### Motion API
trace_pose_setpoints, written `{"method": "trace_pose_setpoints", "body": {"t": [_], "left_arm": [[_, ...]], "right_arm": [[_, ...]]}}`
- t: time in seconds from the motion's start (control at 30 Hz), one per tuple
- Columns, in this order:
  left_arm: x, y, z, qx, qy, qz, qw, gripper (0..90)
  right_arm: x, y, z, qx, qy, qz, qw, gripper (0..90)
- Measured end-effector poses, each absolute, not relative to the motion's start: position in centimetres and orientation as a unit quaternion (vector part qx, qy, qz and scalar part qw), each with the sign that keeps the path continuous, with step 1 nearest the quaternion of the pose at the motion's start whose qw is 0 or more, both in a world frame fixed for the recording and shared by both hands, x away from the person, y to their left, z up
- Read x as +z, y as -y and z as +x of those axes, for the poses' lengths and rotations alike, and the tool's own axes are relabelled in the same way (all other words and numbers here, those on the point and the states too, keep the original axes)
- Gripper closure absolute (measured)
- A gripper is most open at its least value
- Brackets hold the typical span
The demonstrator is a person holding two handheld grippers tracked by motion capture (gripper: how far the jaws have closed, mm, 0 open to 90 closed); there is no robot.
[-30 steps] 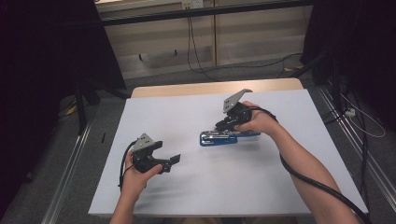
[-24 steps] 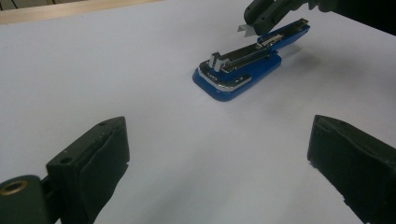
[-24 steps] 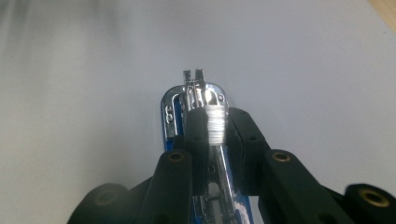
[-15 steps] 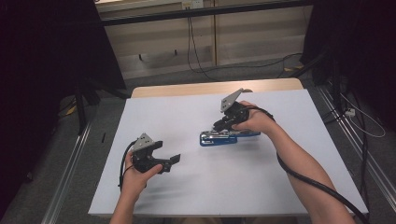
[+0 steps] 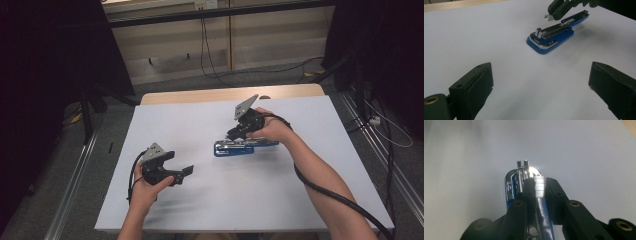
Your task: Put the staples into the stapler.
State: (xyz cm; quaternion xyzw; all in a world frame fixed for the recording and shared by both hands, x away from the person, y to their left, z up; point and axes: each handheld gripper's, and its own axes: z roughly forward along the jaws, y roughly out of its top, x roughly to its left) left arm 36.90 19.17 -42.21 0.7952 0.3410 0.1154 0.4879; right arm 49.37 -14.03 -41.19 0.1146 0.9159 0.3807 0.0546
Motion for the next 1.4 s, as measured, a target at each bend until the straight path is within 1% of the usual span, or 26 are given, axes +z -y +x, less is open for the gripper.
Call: {"method": "trace_pose_setpoints", "body": {"t": [0.3,0.6,1.4], "left_arm": [[-42.3,-19.2,36.9,0.114,-0.342,0.796,0.486,5.7],[-42.3,-19.2,37.0,0.115,-0.343,0.795,0.487,5.7],[-42.3,-19.3,37.0,0.11,-0.344,0.795,0.488,5.7]], "right_arm": [[-41.4,13.4,49.4,0.38,-0.917,0.108,0.058,79.5],[-41.7,12.9,49.2,0.38,-0.918,0.098,0.05,79.5],[-42.0,11.9,48.8,0.376,-0.922,0.077,0.046,79.5]]}}
